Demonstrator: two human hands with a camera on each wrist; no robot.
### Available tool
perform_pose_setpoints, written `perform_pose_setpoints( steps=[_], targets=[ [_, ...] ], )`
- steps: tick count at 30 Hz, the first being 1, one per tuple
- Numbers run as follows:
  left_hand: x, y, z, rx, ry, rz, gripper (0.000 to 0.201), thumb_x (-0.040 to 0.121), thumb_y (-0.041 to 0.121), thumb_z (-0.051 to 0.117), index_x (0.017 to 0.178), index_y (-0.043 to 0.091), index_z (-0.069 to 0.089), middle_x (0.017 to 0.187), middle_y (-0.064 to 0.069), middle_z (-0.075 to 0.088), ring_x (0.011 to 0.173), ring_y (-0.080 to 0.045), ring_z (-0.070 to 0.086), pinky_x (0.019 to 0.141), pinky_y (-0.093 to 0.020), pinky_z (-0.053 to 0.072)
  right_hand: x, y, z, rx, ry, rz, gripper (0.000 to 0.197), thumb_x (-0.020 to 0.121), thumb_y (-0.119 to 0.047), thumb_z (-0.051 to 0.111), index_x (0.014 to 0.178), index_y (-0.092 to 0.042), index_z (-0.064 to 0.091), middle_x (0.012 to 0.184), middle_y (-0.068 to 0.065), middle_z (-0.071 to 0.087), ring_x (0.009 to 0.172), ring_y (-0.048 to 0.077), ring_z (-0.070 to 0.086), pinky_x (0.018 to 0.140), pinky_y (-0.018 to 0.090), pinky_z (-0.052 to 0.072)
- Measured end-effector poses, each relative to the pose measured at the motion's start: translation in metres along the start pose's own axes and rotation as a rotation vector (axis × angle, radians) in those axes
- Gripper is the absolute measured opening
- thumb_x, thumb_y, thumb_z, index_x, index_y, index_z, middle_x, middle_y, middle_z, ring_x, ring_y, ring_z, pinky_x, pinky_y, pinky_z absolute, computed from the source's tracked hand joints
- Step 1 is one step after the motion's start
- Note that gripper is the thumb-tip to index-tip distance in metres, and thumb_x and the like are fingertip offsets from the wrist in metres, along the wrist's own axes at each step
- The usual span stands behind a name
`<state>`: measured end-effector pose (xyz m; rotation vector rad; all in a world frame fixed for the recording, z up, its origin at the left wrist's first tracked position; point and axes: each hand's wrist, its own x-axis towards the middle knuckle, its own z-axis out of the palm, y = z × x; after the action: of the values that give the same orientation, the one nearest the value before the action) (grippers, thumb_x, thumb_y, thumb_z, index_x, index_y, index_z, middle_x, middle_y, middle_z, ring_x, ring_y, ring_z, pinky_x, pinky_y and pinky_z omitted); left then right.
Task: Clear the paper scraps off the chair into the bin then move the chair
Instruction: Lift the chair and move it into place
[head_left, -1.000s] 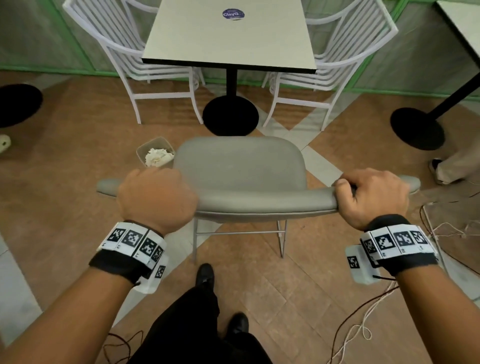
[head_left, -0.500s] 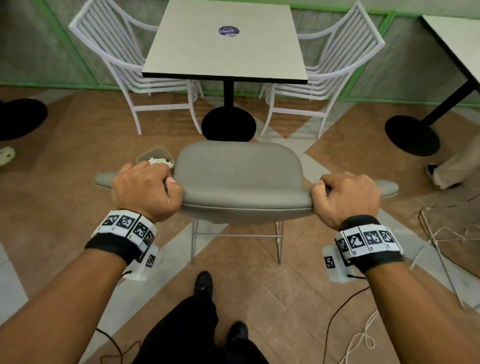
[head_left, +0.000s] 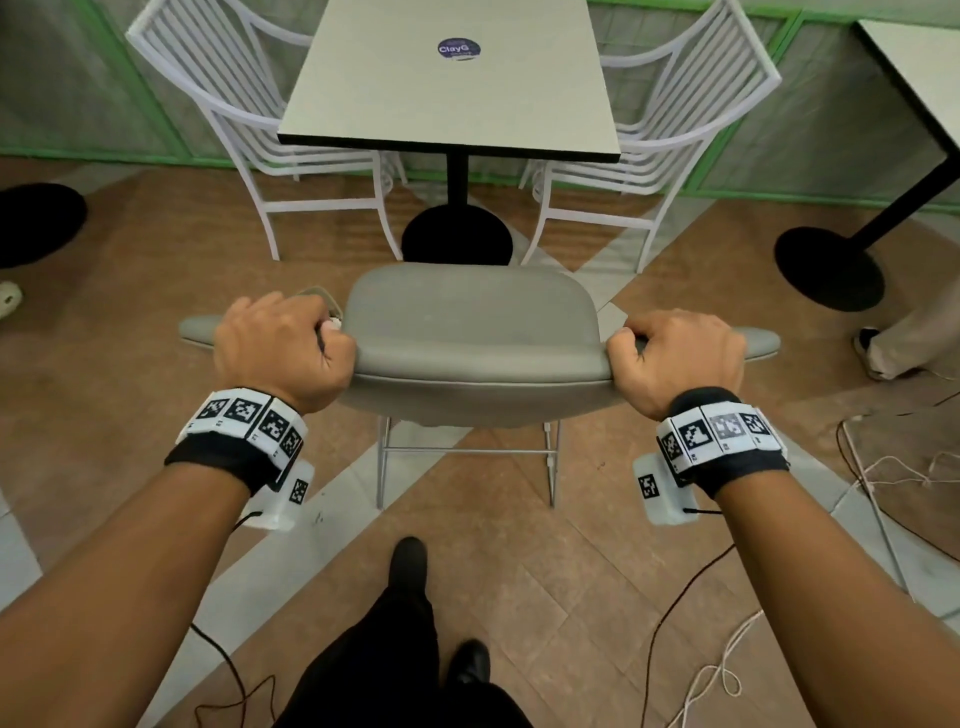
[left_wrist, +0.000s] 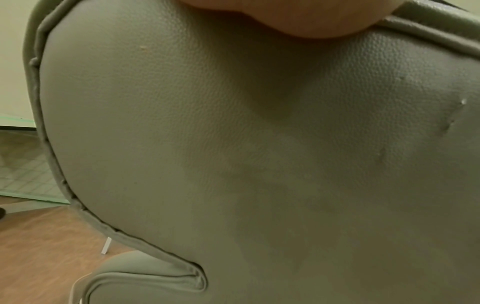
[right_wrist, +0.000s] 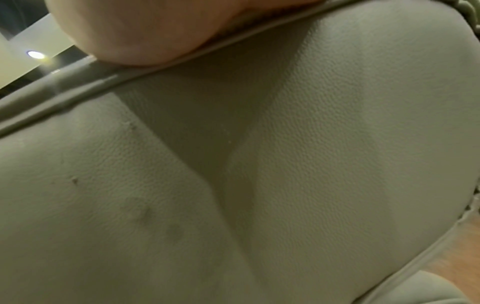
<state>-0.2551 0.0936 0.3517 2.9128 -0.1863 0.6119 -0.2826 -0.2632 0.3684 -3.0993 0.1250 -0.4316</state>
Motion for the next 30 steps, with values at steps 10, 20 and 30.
perform_pose_setpoints(
  steps=[10, 20, 30],
  targets=[
    [0.07, -0.014, 0.027, 0.02, 0.005, 0.035, 0.025, 0.076, 0.031, 0.042, 0.057, 0.016, 0.035, 0.054, -0.002, 0.034, 0.051, -0.026, 0.032, 0.057, -0.034, 0.024, 0.069, -0.006, 0.026, 0.022, 0.016, 0.0, 0.037, 0.08, -0.042, 0.041, 0.06, -0.015, 0.058, 0.054, 0.002, 0.056, 0.056, 0.03, 0.052, 0.053, 0.028, 0.033],
    [0.145, -0.032, 0.058, 0.024, -0.012, 0.013, 0.03, 0.078, 0.034, 0.041, 0.061, 0.012, 0.05, 0.057, -0.005, 0.044, 0.054, -0.026, 0.036, 0.059, -0.033, 0.026, 0.152, -0.017, 0.046, 0.012, -0.018, 0.013, 0.038, 0.08, -0.044, 0.041, 0.057, -0.014, 0.05, 0.053, 0.0, 0.052, 0.056, 0.028, 0.051, 0.052, 0.027, 0.031],
    [0.224, -0.048, 0.085, 0.002, 0.004, 0.017, 0.032, 0.078, 0.032, 0.043, 0.063, 0.008, 0.058, 0.057, -0.005, 0.043, 0.055, -0.023, 0.033, 0.059, -0.033, 0.027, 0.239, -0.032, 0.071, -0.017, -0.014, 0.026, 0.036, 0.079, -0.043, 0.04, 0.063, -0.015, 0.056, 0.054, 0.001, 0.052, 0.057, 0.028, 0.05, 0.051, 0.025, 0.022]
  ],
)
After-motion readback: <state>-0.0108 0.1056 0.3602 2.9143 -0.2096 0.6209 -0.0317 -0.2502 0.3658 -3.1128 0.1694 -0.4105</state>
